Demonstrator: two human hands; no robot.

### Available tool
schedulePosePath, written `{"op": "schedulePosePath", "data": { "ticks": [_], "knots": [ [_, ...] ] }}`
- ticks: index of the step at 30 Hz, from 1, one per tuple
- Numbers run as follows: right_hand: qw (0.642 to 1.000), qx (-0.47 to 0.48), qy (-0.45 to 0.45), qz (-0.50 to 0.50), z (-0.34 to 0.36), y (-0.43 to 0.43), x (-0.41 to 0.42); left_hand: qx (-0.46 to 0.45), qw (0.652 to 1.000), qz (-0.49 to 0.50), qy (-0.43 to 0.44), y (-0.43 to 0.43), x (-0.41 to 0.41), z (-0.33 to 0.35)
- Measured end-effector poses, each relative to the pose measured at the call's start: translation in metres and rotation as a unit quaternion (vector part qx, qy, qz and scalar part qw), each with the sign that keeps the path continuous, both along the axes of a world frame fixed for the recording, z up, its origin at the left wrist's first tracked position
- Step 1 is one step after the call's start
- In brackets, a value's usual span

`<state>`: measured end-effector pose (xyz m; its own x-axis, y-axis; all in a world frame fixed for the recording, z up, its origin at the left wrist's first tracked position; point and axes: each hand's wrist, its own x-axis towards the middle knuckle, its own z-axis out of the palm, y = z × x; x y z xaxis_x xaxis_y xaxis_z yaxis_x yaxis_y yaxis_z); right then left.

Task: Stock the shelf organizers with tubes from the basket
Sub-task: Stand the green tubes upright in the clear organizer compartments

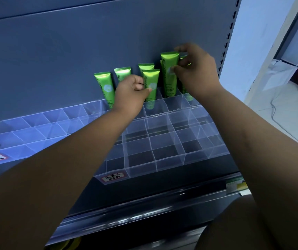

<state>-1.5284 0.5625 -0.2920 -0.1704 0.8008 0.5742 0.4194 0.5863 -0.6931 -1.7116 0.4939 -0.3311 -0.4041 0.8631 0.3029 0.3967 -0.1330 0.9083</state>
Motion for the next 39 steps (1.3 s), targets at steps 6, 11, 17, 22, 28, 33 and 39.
{"op": "schedulePosePath", "data": {
  "ticks": [6,11,17,22,28,33,39],
  "knots": [
    [1.0,0.002,-0.001,0.02,-0.006,0.004,-0.004,0.003,1.0,0.008,0.027,0.003,-0.004,-0.002],
    [0.999,0.014,-0.033,0.015,-0.012,0.007,-0.007,0.001,0.999,0.01,0.031,0.002,-0.007,-0.005],
    [0.997,0.021,-0.07,-0.001,-0.013,0.012,-0.008,0.011,0.999,0.007,0.039,0.003,-0.01,-0.006],
    [0.993,0.013,-0.111,-0.02,-0.01,0.008,-0.007,0.014,0.998,0.007,0.059,0.006,-0.006,-0.007],
    [0.986,0.042,-0.152,-0.052,-0.003,0.003,-0.004,0.017,0.998,0.02,0.06,0.004,-0.004,-0.01],
    [0.992,0.045,-0.114,-0.024,-0.003,-0.001,-0.004,0.018,0.997,0.023,0.066,0.002,-0.002,-0.009],
    [0.994,0.033,-0.102,-0.032,-0.002,0.0,-0.002,0.017,0.998,0.021,0.064,0.002,-0.001,-0.008]
  ]
}}
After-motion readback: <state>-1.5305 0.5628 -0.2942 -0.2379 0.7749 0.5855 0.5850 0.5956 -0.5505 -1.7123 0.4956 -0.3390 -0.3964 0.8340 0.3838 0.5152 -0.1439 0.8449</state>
